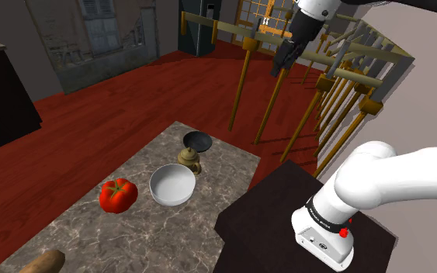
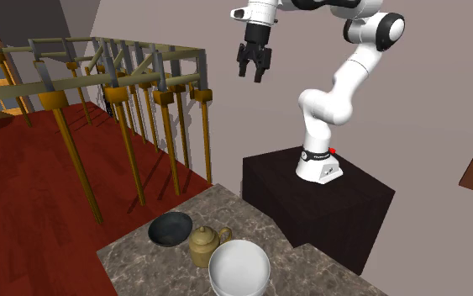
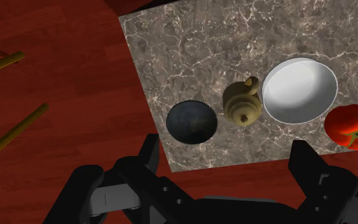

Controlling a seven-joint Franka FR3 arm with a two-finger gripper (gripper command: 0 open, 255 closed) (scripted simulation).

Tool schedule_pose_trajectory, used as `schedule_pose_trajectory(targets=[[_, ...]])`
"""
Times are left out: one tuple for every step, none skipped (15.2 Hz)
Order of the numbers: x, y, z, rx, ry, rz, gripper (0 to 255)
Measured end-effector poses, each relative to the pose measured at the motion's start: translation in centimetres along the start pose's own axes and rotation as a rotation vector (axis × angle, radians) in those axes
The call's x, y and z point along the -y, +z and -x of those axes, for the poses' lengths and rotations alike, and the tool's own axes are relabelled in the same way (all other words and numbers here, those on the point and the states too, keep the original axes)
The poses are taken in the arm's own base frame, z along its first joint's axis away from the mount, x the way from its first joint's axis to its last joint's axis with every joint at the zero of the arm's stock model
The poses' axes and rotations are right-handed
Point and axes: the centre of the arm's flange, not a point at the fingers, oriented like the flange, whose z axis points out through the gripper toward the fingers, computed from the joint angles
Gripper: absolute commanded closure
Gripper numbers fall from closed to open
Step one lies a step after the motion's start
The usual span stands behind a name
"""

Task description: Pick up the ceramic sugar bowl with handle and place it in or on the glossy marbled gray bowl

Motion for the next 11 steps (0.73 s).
schedule_pose_trajectory(targets=[[0.0, 0.0, 0.0, 0.000, 0.000, 0.000, 0], [0.2, 0.6, -0.2, 0.002, 0.002, 0.000, 0], [0.4, 1.5, -0.5, 0.005, 0.005, 0.001, 0], [0.8, 2.7, -0.8, 0.008, 0.009, 0.001, 0], [1.2, 3.7, -1.3, 0.011, 0.013, 0.002, 0], [1.4, 4.9, -1.5, 0.015, 0.018, 0.002, 0], [1.6, 6.1, -1.7, 0.018, 0.022, 0.003, 0], [2.2, 7.3, -2.0, 0.022, 0.026, 0.004, 0], [2.8, 8.3, -2.3, 0.025, 0.031, 0.004, 0], [3.2, 9.8, -2.6, 0.030, 0.035, 0.005, 0], [3.7, 10.9, -2.9, 0.032, 0.040, 0.005, 0]])
